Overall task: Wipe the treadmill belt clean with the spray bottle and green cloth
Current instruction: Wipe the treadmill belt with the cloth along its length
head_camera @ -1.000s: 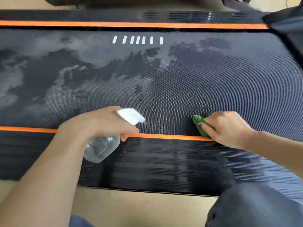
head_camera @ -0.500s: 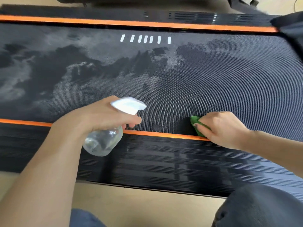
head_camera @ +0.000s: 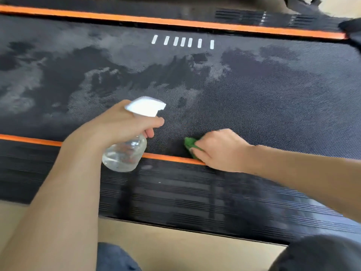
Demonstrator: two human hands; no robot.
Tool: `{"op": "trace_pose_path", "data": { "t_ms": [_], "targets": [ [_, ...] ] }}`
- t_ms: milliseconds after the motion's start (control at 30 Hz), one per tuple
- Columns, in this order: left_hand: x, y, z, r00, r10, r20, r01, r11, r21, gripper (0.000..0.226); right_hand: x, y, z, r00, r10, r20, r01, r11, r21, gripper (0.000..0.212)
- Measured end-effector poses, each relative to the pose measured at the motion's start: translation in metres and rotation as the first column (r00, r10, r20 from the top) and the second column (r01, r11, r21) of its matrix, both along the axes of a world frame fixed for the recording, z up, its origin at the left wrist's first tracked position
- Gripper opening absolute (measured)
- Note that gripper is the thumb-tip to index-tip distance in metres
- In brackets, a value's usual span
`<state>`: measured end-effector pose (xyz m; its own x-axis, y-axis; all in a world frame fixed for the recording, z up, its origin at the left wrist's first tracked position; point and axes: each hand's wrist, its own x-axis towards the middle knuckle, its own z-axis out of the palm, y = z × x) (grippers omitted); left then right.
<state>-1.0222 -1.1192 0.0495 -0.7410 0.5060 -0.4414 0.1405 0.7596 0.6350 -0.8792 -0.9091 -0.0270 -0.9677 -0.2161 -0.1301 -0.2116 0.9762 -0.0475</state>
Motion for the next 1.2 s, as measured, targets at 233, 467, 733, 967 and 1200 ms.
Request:
{"op": "trace_pose_path", "data": {
  "t_ms": [233,467,733,967,1200],
  "targets": [
    [-0.003,0.005,-0.001,0.999,-0.028,0.023,0.027,0.999,0.042,0.037,0.059,0.064,0.001,0.988,-0.153,0.004,0.152,0.985,0.079,0.056],
    [-0.002,0.008,-0.001,1.000,0.018,-0.016,-0.017,0.999,0.027,0.032,-0.052,-0.056,-0.010,0.998,-0.060,0.003,0.060,0.994,-0.095,0.042],
    [-0.008,-0.001,-0.003,0.997,0.069,-0.043,-0.069,0.998,0.010,0.037,-0.015,-0.014,-0.002,0.999,-0.033,0.021,0.034,0.998,-0.056,0.046],
    [-0.014,-0.009,-0.002,0.999,0.048,-0.024,-0.046,0.998,0.050,0.034,-0.004,-0.004,0.002,0.990,-0.133,0.047,0.132,0.991,0.020,0.040],
    [-0.016,-0.008,-0.006,0.997,0.077,-0.008,-0.077,0.995,0.060,0.034,-0.080,-0.090,-0.004,0.993,-0.103,0.061,0.111,0.983,-0.148,0.039]
  ]
}}
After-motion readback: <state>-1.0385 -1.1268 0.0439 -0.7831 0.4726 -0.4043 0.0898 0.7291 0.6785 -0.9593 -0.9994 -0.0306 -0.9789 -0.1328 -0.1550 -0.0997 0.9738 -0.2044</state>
